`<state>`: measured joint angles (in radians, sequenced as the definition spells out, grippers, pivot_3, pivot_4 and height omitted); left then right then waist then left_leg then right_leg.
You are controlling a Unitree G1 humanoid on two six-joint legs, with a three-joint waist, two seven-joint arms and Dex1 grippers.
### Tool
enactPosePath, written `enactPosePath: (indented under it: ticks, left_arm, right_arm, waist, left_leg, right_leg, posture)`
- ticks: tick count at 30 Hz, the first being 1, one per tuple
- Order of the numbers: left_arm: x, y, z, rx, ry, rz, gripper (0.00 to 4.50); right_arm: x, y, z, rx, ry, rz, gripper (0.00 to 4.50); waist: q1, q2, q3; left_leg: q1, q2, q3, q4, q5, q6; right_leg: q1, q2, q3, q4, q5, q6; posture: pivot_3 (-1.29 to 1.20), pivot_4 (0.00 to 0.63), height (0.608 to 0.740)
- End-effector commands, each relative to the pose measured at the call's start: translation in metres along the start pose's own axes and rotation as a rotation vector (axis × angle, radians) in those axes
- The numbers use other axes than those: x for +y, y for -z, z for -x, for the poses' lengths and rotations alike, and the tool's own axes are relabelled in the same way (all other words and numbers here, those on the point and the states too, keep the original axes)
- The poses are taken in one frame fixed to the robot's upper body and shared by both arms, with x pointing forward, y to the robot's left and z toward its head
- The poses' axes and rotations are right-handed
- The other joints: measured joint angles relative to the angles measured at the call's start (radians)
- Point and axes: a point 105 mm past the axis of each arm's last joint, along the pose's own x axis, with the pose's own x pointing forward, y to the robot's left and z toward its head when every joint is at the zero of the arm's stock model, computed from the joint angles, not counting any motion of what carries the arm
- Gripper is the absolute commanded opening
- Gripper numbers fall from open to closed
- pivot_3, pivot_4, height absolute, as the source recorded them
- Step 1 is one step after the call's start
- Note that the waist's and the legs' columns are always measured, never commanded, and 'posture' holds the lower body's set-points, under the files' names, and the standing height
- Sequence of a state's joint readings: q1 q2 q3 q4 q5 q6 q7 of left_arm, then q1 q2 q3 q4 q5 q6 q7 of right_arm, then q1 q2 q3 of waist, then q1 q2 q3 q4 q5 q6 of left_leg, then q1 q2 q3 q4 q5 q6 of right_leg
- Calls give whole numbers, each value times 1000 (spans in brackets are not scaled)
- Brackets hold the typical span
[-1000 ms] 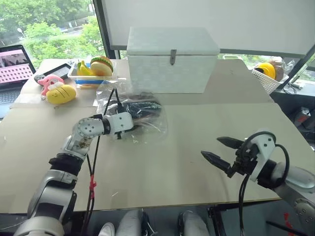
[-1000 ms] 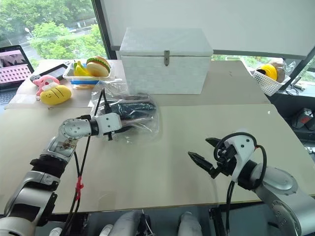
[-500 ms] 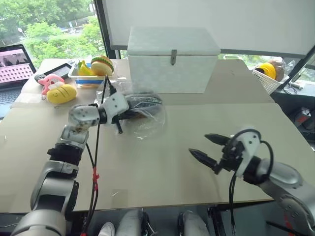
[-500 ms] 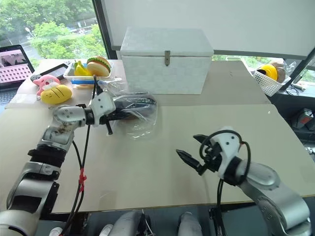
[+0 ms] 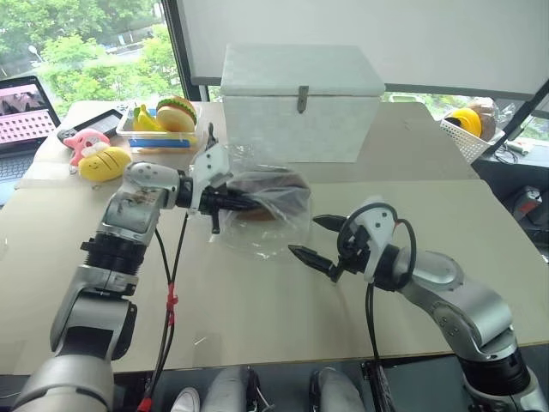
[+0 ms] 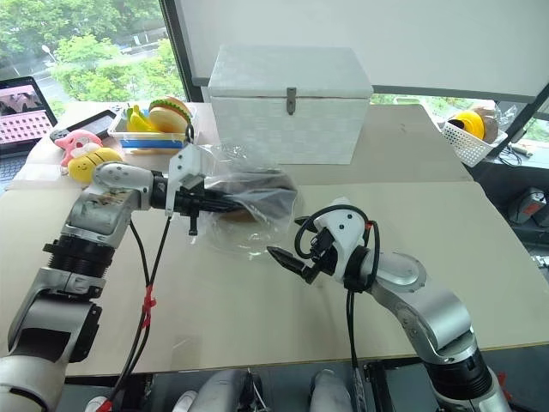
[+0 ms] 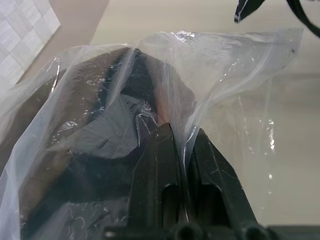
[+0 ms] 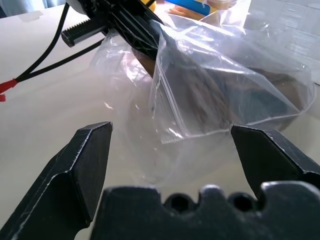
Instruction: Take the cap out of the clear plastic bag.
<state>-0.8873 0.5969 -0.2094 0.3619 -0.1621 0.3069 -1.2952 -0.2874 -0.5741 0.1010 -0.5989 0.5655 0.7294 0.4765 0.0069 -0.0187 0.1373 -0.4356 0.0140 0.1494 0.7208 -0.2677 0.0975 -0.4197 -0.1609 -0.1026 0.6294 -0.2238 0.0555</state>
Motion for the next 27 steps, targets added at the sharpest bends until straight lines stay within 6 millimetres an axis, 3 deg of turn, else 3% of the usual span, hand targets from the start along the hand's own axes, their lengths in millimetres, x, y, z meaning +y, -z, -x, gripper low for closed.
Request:
enactPosePath:
  ticks: [1, 7, 12, 14, 16, 18, 23, 26, 27]
  left_arm:
    - [18, -19, -13, -20, -85, -30, 45]
    - [24, -55, -46, -76, -73, -34, 45]
    - [24, -65, -58, -82, -35, -24, 45]
    - [24, -66, -59, -82, -30, -26, 45]
    - [27, -71, -61, -91, -28, -18, 45]
    - [29, -75, -61, -100, -30, -6, 45]
    - [29, -81, -61, -111, -20, -23, 45]
    - [28, -80, -62, -108, -6, -30, 45]
    - [29, -79, -62, -104, -10, -25, 45]
  right_arm:
    - [2, -25, 13, -91, 26, 39, 4500]
    - [4, -79, 28, -319, 24, 24, 4500]
    - [4, -83, 10, -287, 4, 29, 4500]
    - [4, -77, 1, -247, 0, 38, 4500]
    - [-18, -18, -24, 67, 96, 217, 4500]
    - [-30, 19, -27, 233, 119, 355, 4500]
    - [-67, 44, -25, 344, 243, 523, 4500]
    - [-100, 34, -18, 319, 394, 533, 4500]
    - [-90, 23, -21, 242, 345, 456, 4500]
  waist:
    - [5, 0, 0]
    - [4, 0, 0]
    - [-6, 0, 0]
    - [-11, 0, 0]
    - [-19, 0, 0]
    - [-16, 0, 0]
    - [-21, 0, 1]
    - [-23, 0, 1]
    - [-24, 0, 1]
  left_leg:
    - [0, 0, 0, 0, 0, 0]
    - [-1, 0, -1, 1, 0, 0]
    - [-1, 0, 0, -1, 0, 0]
    - [-1, 0, 0, -1, 0, 0]
    - [-1, 0, 0, 0, 0, 0]
    - [-1, 0, 1, 0, 0, 0]
    - [-5, -1, 1, 0, 0, 0]
    - [-5, -1, 1, -1, 1, 0]
    - [-5, -1, 1, -1, 1, 0]
  right_leg:
    - [0, 0, 0, 0, 0, 0]
    - [0, 0, 0, 0, 0, 0]
    - [-1, 1, 0, 1, 0, 0]
    - [-1, 1, 0, 1, 0, 0]
    - [-1, 1, 0, 2, 0, 0]
    - [-1, 0, 1, 2, 0, 0]
    - [-5, -2, 1, 2, -1, 2]
    - [-4, 0, 0, 3, -1, 2]
    - [-4, 0, -1, 3, -1, 2]
  posture:
    - [0, 150, 723]
    - [0, 150, 723]
    - [0, 150, 723]
    - [0, 150, 723]
    - [0, 150, 723]
    - [0, 150, 723]
    - [0, 150, 723]
    - [0, 150, 723]
    - [0, 150, 723]
